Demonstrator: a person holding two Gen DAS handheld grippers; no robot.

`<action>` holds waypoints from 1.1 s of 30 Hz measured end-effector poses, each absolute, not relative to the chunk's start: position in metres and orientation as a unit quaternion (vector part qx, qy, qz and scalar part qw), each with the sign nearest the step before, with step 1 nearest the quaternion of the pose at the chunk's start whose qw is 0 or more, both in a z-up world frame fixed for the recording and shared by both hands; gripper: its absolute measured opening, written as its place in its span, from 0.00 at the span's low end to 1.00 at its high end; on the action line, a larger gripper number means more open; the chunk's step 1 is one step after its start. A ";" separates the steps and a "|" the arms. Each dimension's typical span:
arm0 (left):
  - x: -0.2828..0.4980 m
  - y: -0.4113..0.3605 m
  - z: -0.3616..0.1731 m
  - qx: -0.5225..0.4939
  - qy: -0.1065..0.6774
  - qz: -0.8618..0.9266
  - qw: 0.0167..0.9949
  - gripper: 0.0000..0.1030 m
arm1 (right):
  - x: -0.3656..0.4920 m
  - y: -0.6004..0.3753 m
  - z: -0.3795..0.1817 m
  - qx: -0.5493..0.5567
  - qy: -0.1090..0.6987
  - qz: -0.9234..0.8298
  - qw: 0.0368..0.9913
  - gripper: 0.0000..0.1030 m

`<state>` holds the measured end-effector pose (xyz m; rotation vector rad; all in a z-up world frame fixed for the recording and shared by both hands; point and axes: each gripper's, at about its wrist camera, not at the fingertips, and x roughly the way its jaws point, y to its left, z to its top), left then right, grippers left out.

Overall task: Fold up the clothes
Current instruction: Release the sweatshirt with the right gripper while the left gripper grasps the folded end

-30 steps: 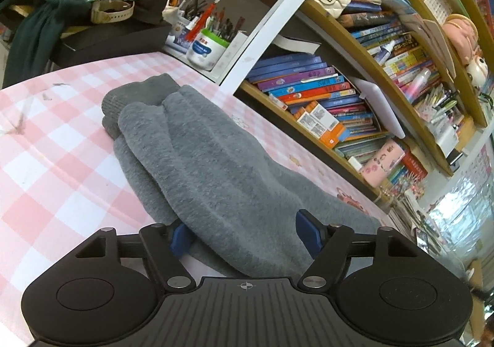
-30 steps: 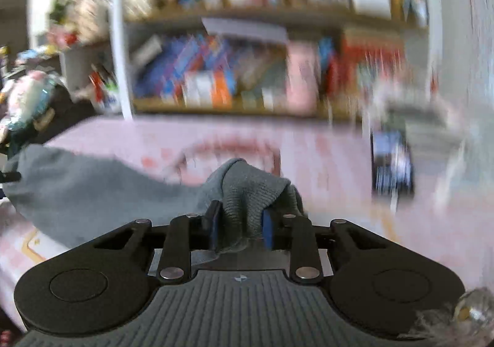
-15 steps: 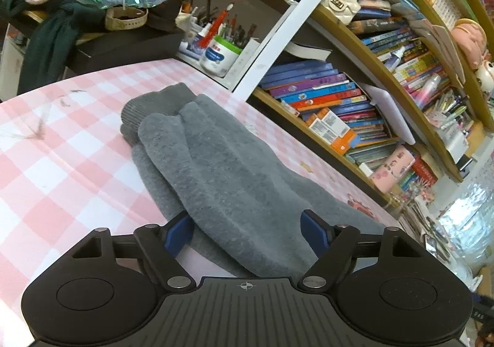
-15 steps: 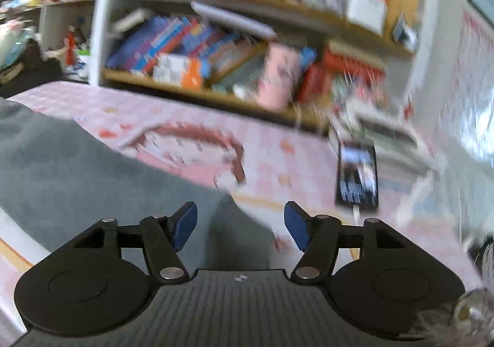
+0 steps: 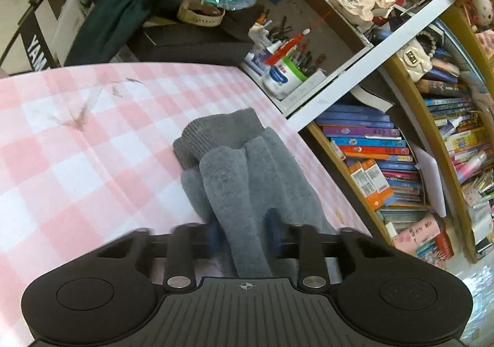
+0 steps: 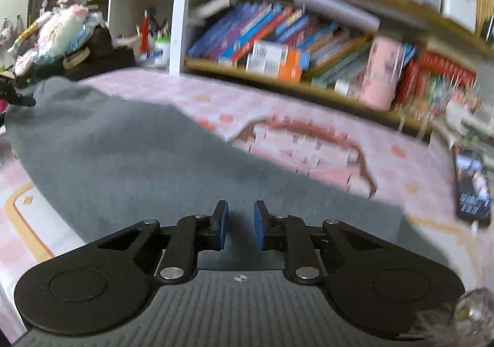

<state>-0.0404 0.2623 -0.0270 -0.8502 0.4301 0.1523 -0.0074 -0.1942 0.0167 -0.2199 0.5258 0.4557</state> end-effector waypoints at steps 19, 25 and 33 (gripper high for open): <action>-0.075 0.257 -0.005 -0.351 0.224 0.122 0.901 0.59 | -0.013 -0.207 0.009 -0.078 0.249 0.243 0.934 0.17; -0.061 0.264 -0.014 -0.370 0.236 0.137 0.888 0.59 | -0.013 -0.207 0.009 -0.080 0.247 0.243 0.935 0.18; -0.050 0.255 -0.014 -0.366 0.223 0.169 0.887 0.56 | -0.013 -0.210 0.009 -0.071 0.249 0.247 0.934 0.18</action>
